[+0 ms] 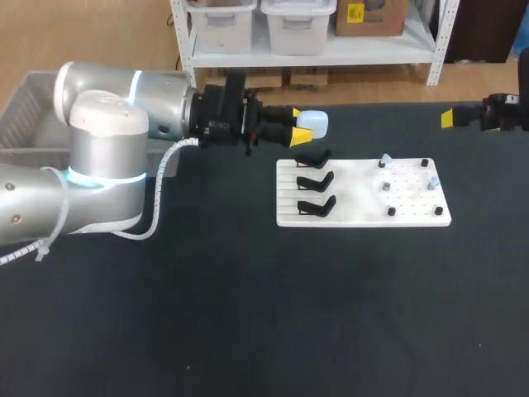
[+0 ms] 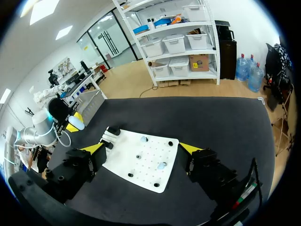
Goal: Pick up each earbud case from the left stands, insert the matching earbuds, close the lid, and place the case in the box.
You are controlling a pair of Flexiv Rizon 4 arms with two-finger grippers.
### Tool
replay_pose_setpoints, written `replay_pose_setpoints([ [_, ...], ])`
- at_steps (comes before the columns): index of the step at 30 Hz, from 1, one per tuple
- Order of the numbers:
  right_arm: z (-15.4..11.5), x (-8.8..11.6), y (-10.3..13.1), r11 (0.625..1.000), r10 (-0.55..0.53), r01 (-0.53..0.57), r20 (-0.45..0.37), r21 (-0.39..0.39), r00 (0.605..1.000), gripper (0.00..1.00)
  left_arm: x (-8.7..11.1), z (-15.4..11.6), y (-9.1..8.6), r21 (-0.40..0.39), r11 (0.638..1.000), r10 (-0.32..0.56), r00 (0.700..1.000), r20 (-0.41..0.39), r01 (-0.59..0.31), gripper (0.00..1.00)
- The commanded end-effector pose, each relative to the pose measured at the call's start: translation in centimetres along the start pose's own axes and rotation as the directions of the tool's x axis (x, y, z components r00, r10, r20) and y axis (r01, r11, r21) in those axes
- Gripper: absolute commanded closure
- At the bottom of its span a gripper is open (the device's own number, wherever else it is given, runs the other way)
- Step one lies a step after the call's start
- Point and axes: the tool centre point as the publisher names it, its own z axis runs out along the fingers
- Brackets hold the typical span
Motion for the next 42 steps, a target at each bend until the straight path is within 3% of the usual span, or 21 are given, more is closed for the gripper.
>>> replay_pose_setpoints([
  [1,0.0,0.0,0.0,1.0,0.0,0.0,0.0,0.002,1.0,0.0,0.0,0.0,-0.3,-0.016,1.0,0.002,1.0,0.002,-0.002,1.0],
  [8,0.0,0.0,0.0,1.0,0.0,0.0,0.0,0.002,1.0,0.0,0.0,0.0,-0.3,-0.016,1.0,0.002,1.0,0.002,-0.002,1.0],
  [28,1.6,2.4,11.6,0.991,-0.111,0.105,-0.065,-0.089,0.992,0.0,0.0,0.0,-0.3,-0.016,1.0,0.002,1.0,0.002,-0.002,1.0],
  [42,2.4,3.5,14.1,0.989,-0.128,0.12,-0.092,-0.083,0.988,0.0,0.2,0.2,0.2,0.031,1.0,0.006,1.0,0.015,-0.006,1.0],
])
